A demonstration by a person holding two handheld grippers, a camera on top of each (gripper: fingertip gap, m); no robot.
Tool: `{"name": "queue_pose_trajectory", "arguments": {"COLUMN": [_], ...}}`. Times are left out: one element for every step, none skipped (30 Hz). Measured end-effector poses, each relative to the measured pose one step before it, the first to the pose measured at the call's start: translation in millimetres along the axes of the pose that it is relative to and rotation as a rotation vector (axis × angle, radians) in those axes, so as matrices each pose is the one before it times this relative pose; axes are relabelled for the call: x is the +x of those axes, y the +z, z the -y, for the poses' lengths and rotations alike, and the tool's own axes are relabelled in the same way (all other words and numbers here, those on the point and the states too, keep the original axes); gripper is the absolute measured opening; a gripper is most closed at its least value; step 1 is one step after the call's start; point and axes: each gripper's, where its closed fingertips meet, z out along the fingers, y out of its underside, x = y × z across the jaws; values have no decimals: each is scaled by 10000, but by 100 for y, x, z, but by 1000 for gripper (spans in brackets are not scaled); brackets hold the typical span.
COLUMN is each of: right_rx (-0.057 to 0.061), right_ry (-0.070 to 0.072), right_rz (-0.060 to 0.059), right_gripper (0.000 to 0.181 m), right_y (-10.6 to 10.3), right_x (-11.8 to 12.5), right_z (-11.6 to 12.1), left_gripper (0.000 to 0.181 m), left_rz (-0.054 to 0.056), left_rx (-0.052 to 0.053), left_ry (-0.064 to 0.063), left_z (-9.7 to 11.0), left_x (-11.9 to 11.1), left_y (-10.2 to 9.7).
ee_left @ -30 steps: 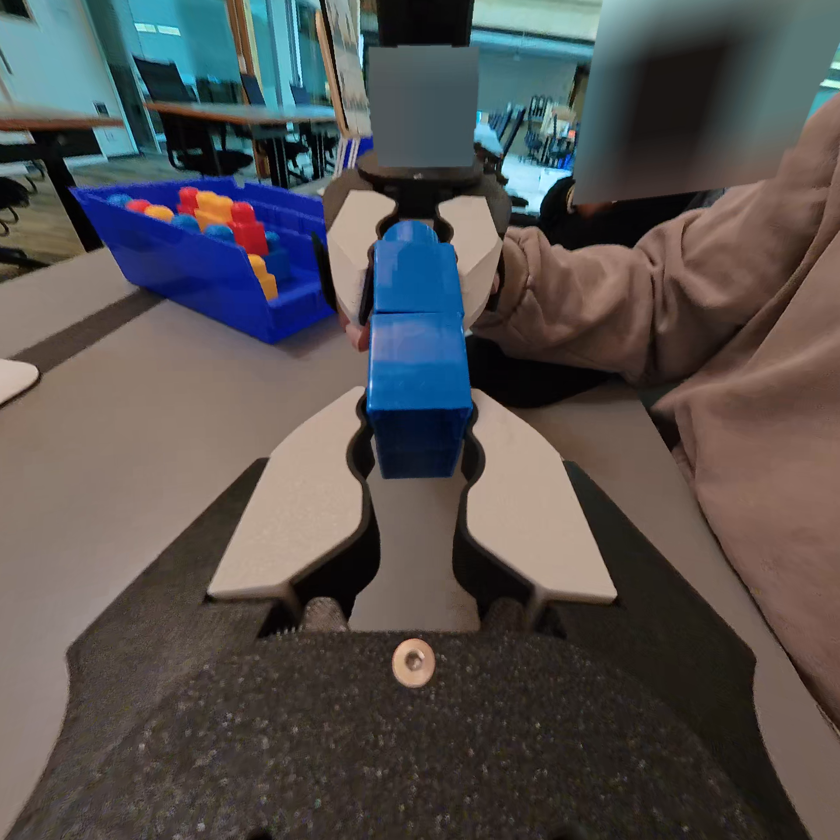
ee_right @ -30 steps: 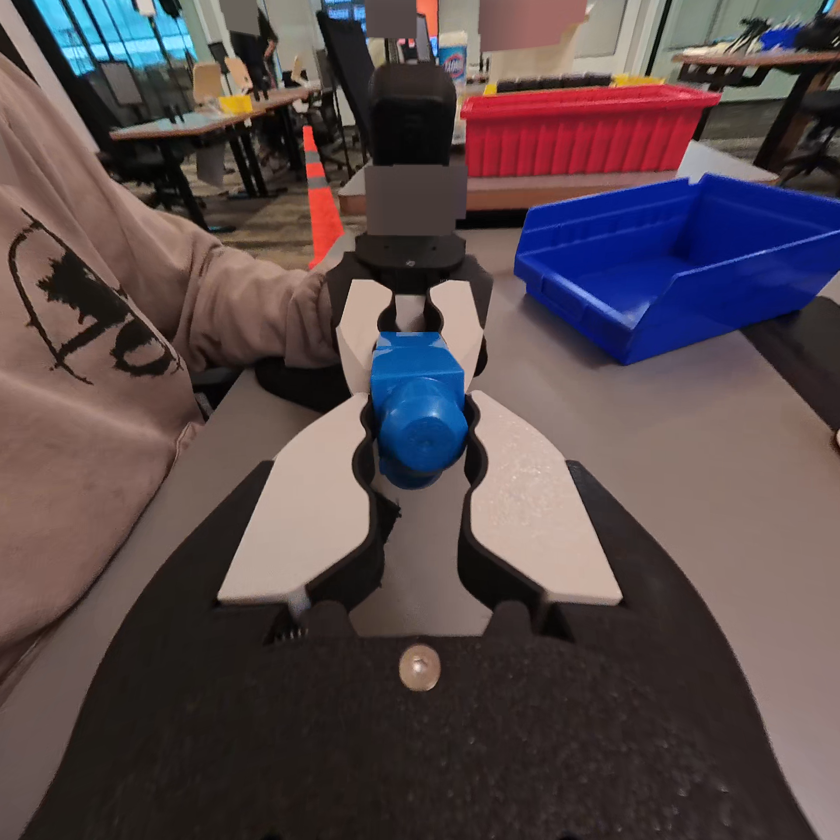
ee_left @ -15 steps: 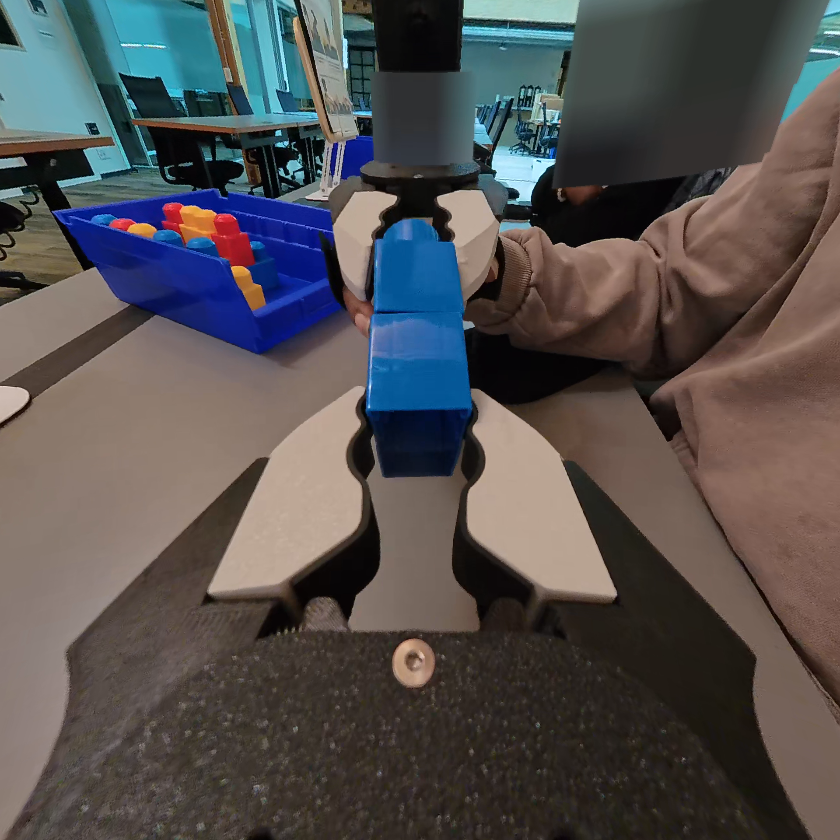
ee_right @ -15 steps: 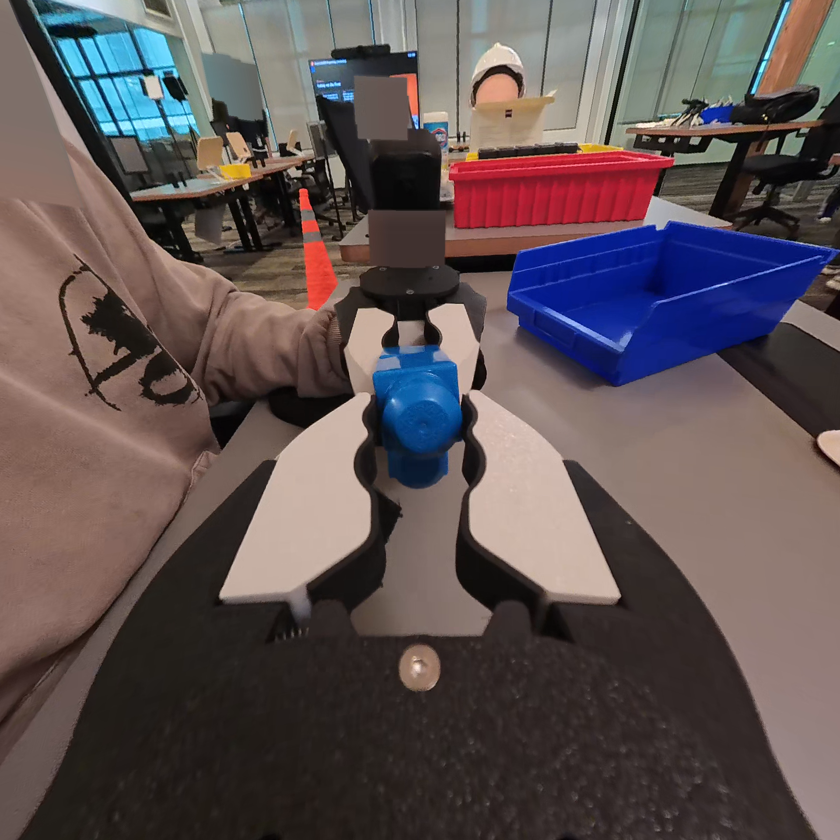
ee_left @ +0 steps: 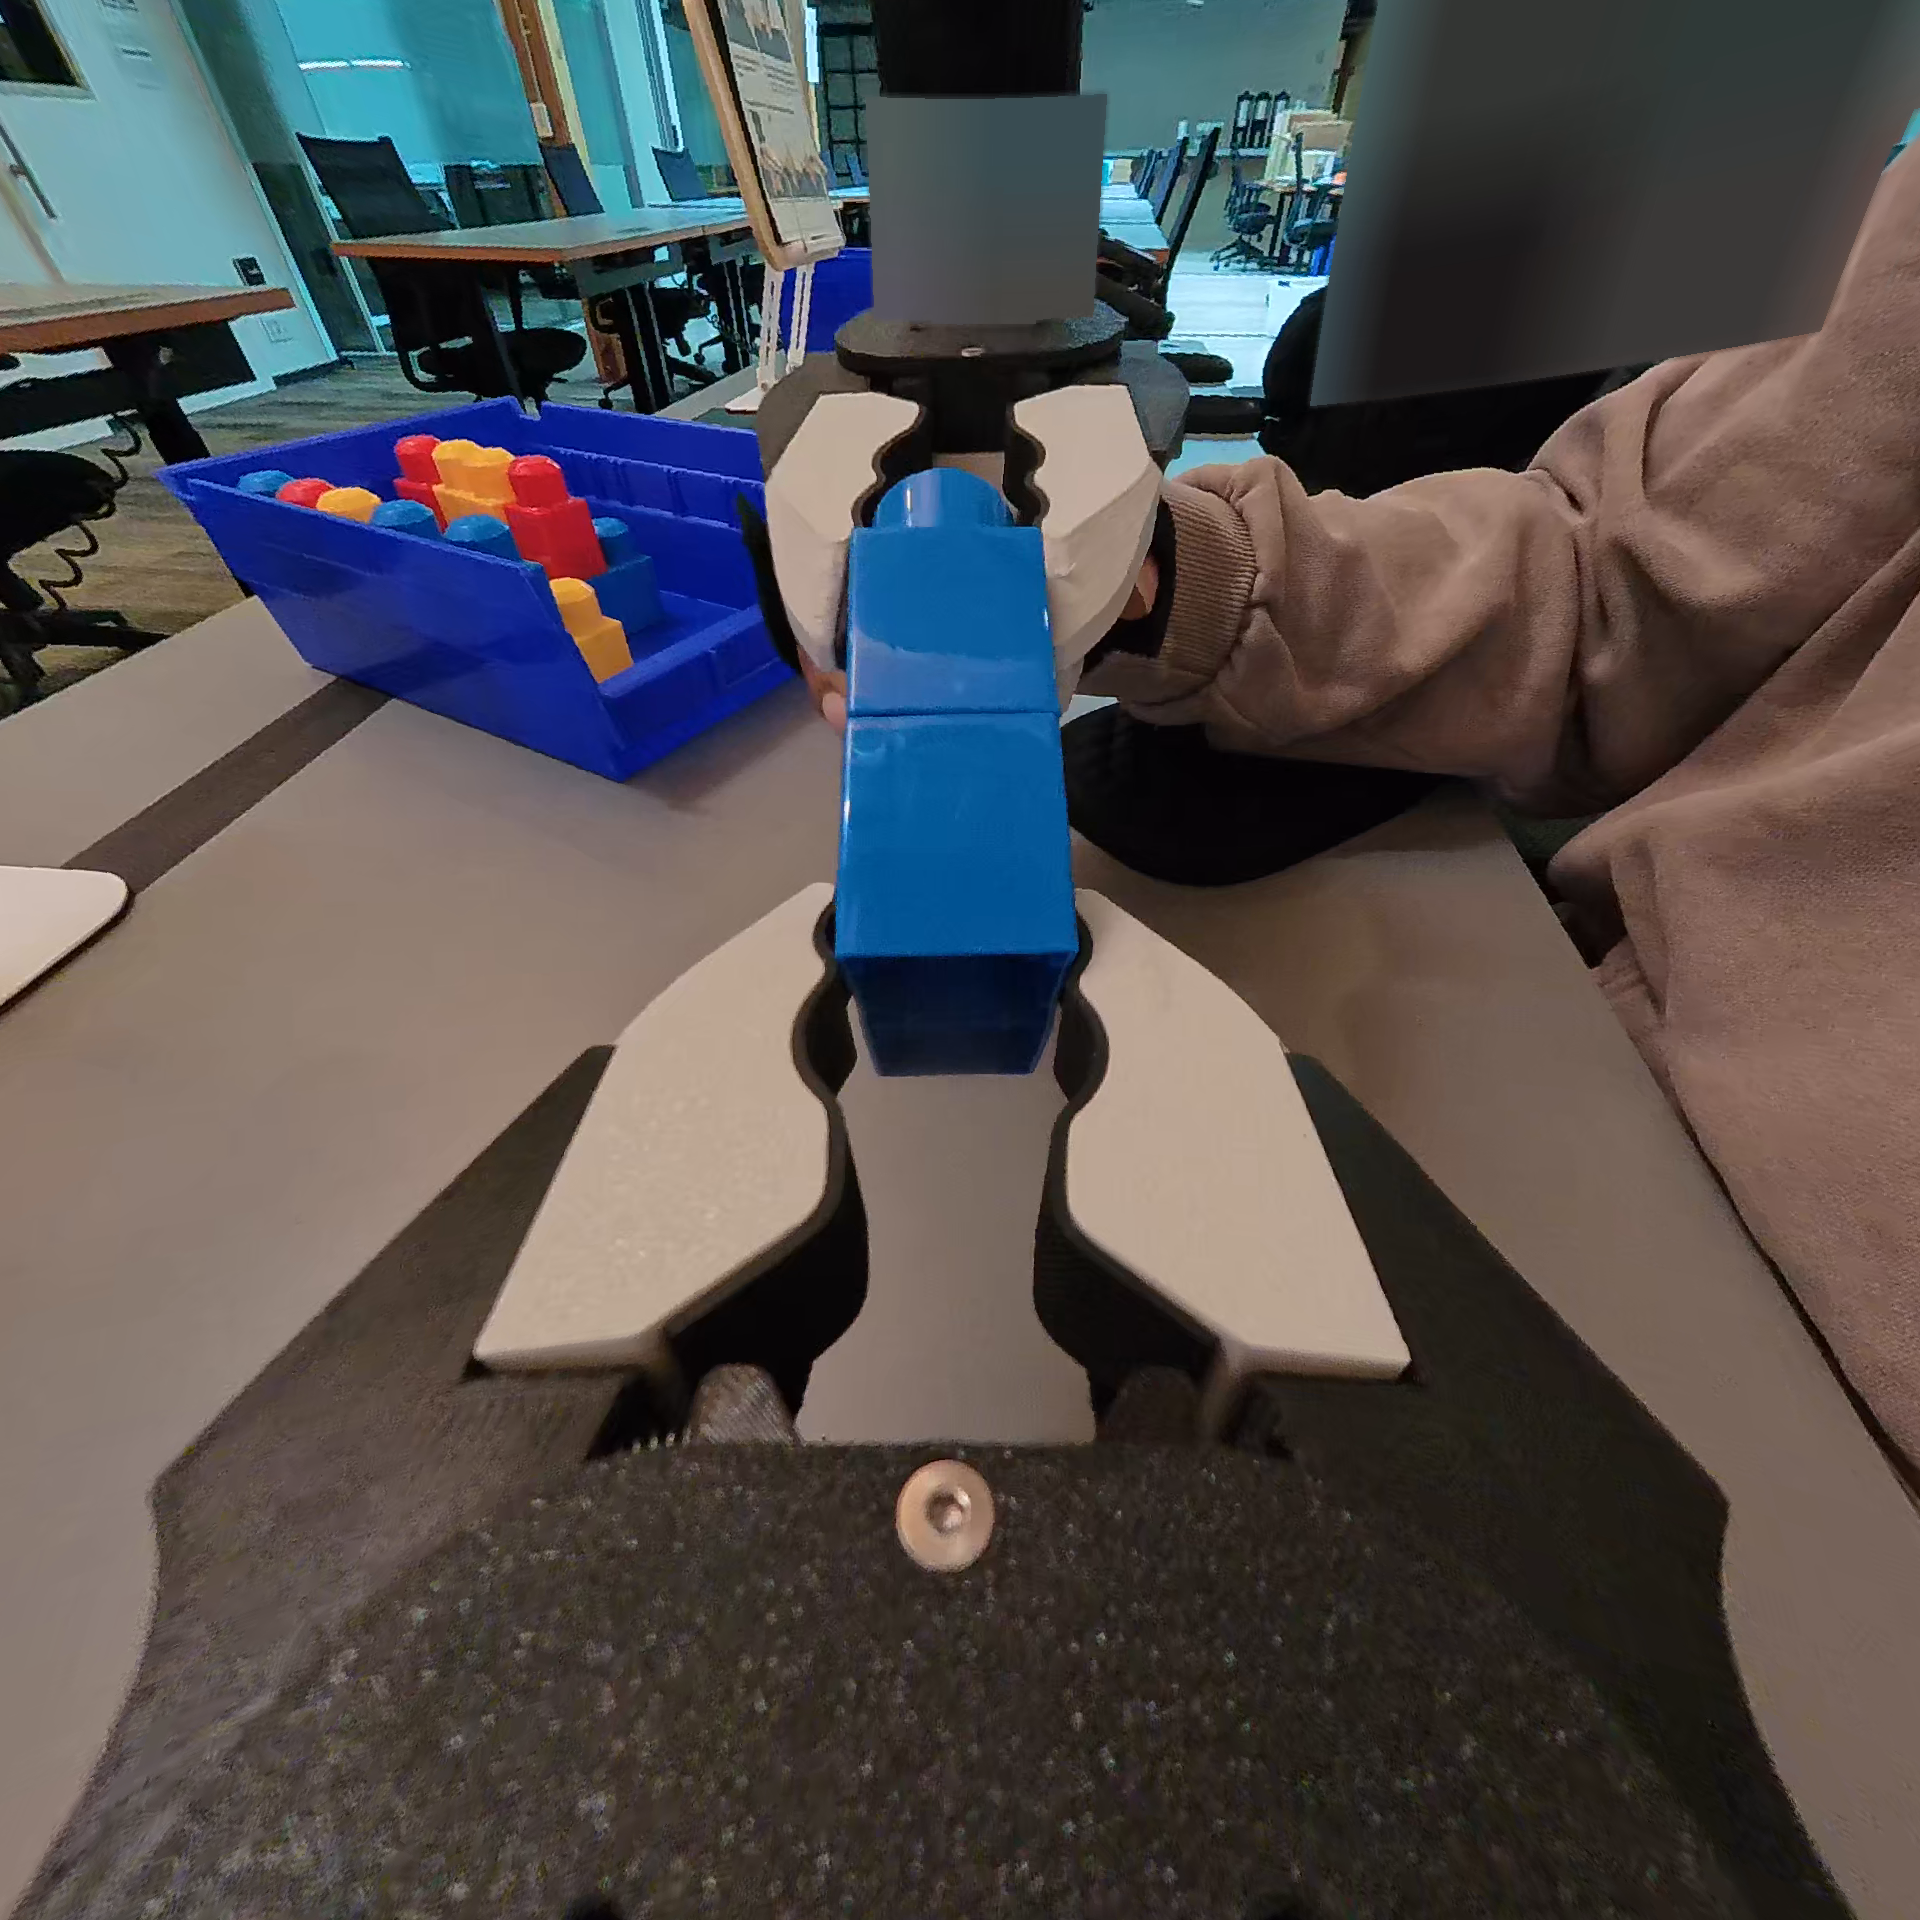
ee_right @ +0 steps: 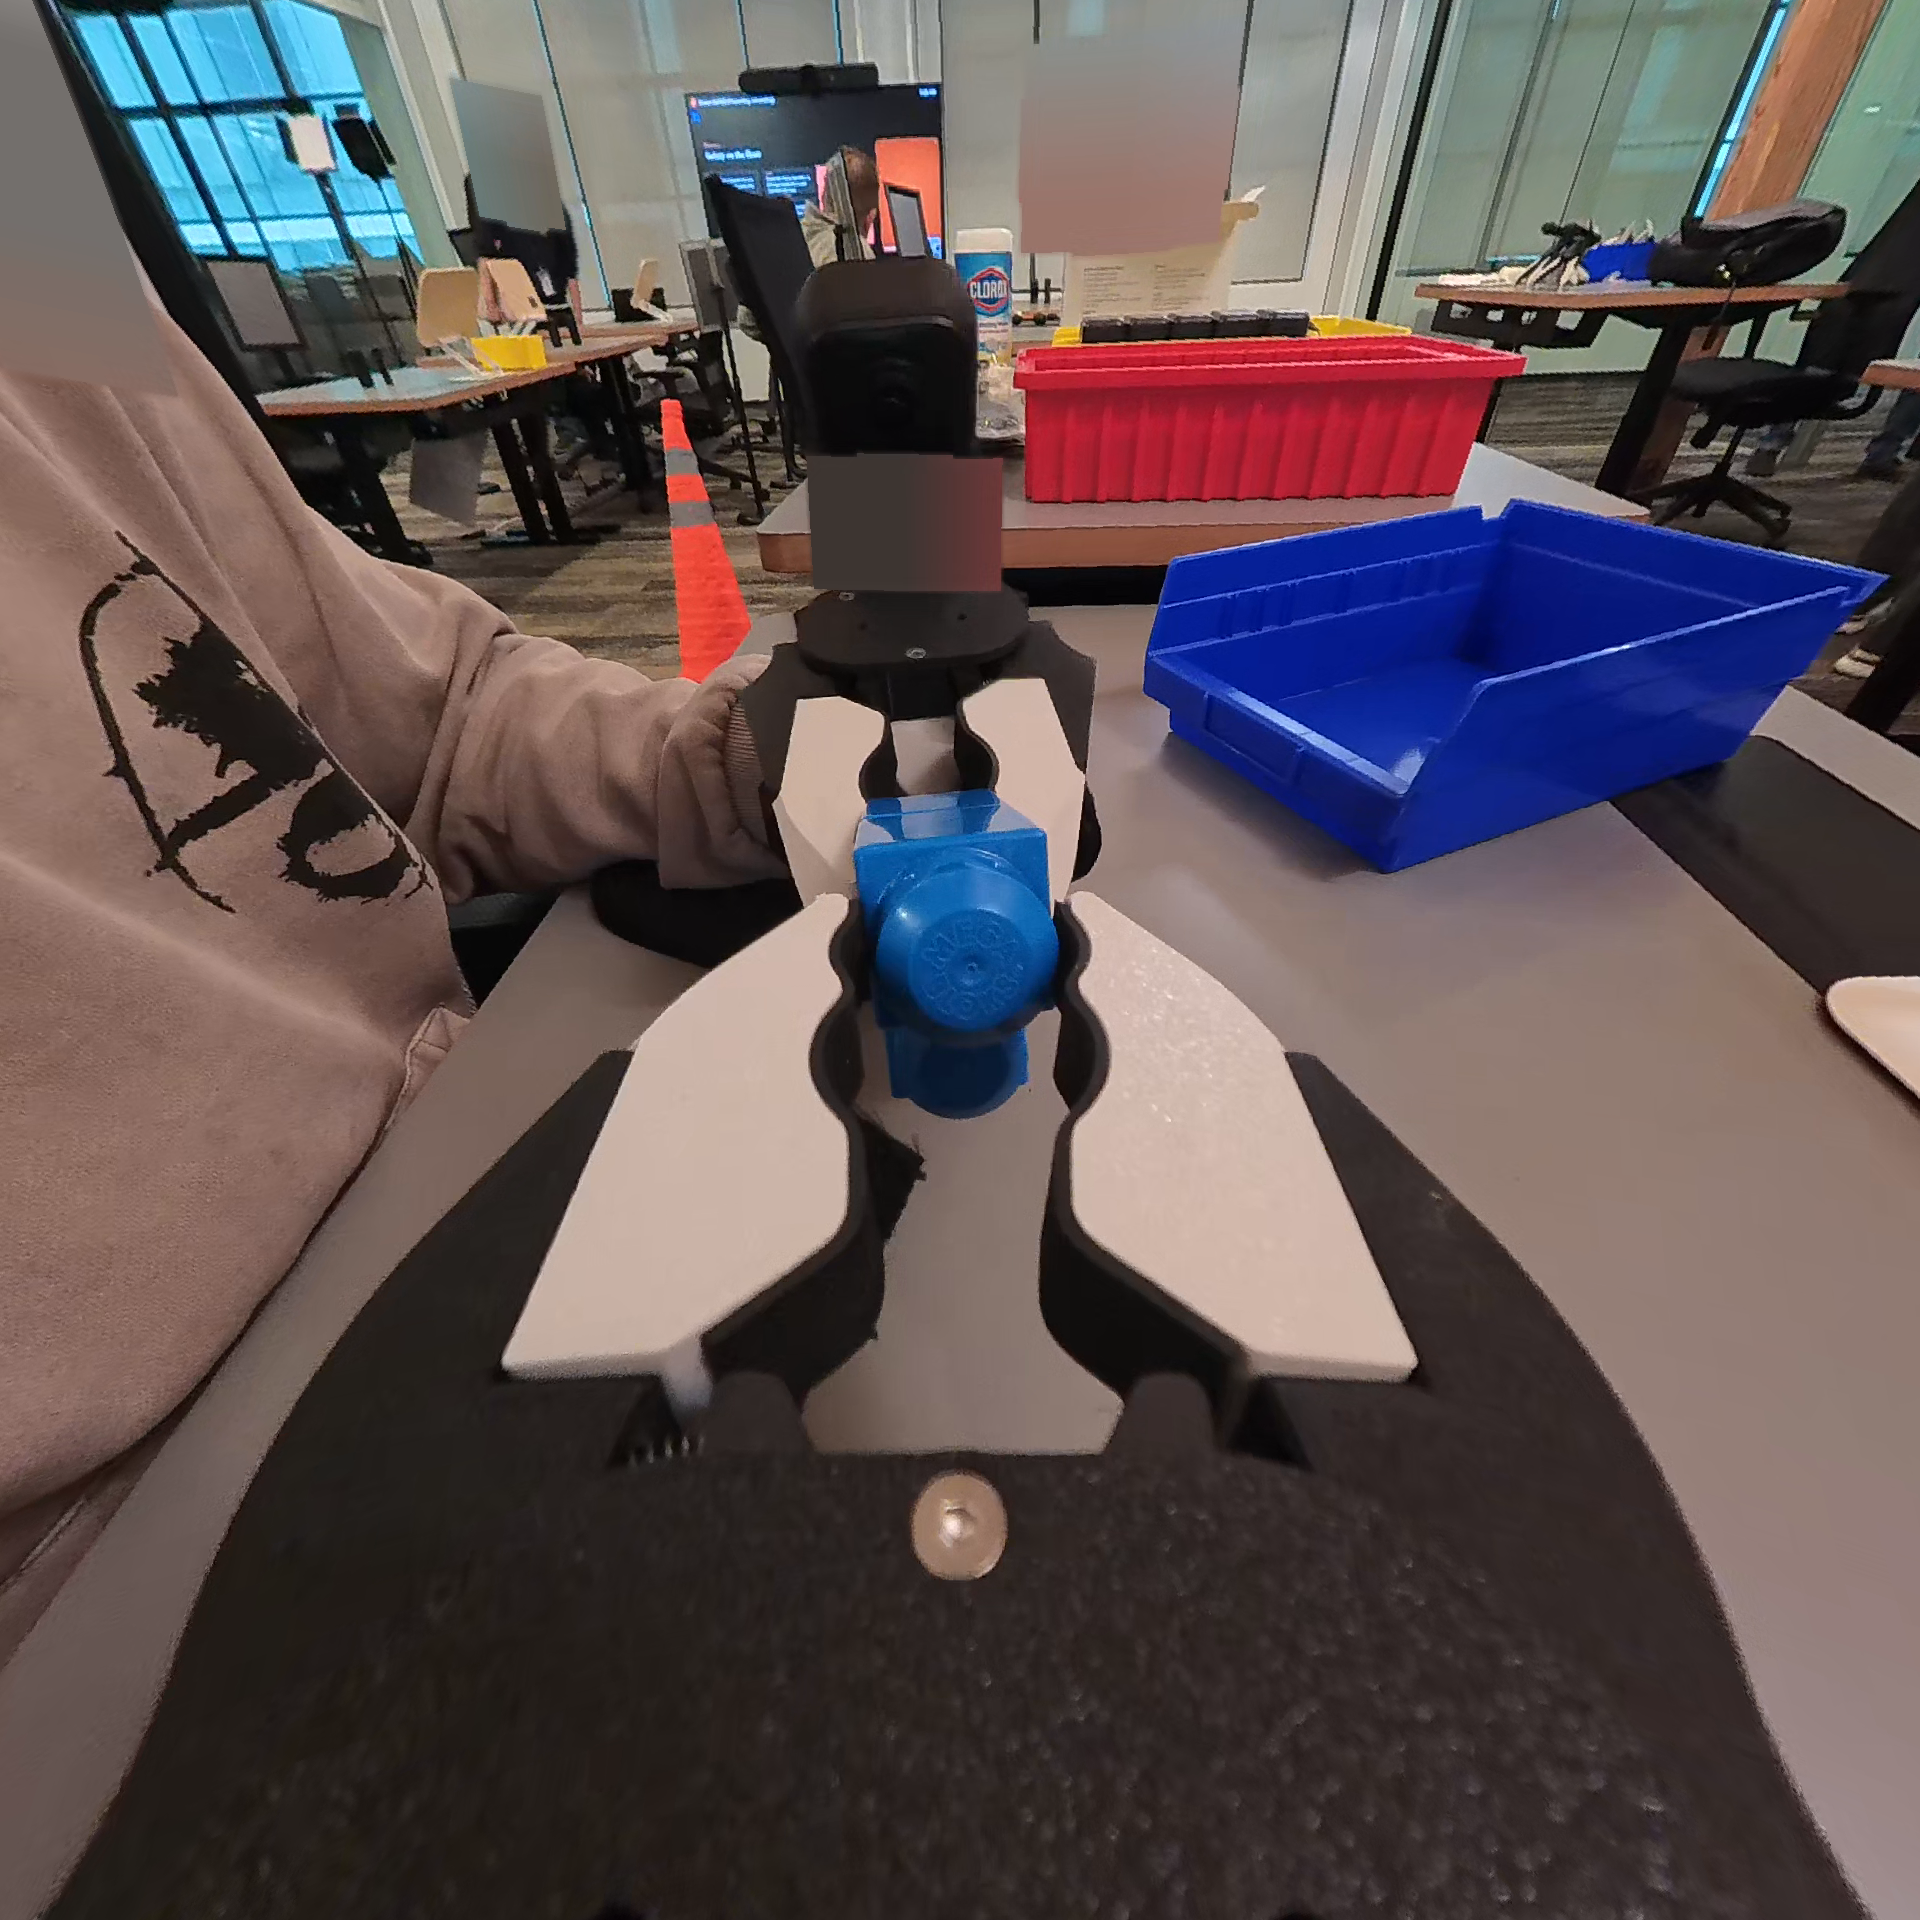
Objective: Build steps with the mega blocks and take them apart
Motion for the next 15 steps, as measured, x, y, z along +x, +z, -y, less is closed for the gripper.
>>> {"name": "queue_pose_trajectory", "arguments": {"right_rx": [-6, 15, 53, 47, 54, 171, 157, -24, -122, -17, 171, 81, -122, -217, -244], "right_ry": [-2, 49, 73, 55, -14, -17, -14, -42, -64, -27, 30, 86, -18, -56, 11], "right_rz": [23, 16, -18, -58, -49, -28, -9, -52, -75, -60, 41, 145, 54, -51, -48], "right_gripper": [34, 34, 34, 34, 35, 37, 37, 36, 34, 31, 29, 27, 27, 27, 27], "right_y": [3, -4, -22, -61, -181, -327, -344, -231, -66, 8, -25, -49, -84, -129, -140], "right_x": [-14, -7, 42, 86, 45, 20, 1, 47, 52, 3, -127, -243, -124, 30, 45], "right_z": [-36, -11, 84, 164, 225, 405, 353, 51, -180, -113, 128, 59, -141, -220, -201], "left_gripper": [37, 37, 37, 37, 37, 37, 37, 37, 37, 37, 37, 37, 37, 37, 36], "left_rz": [-56, -47, -44, -28, 20, 36, 17, -24, -59, -70, -84, -93, -32, 55, 115], "left_rx": [34, 111, 163, 156, 133, 88, 67, 72, 34, -61, -143, -188, -83, -43, -68], "left_ry": [-53, -76, -95, -88, -50, -31, -29, -42, -43, 4, 46, 2, -34, -10, 12], "left_z": [6, 138, 248, 280, 211, 129, 75, 73, 27, -123, -277, -368, -240, -125, -105], "left_x": [17, -14, -37, -37, -73, -91, -52, 0, 57, 111, 185, 195, 84, -58, -143], "left_y": [-12, -64, -99, -128, -150, -152, -139, -64, 25, 116, 207, 263, 212, 119, 102]}}
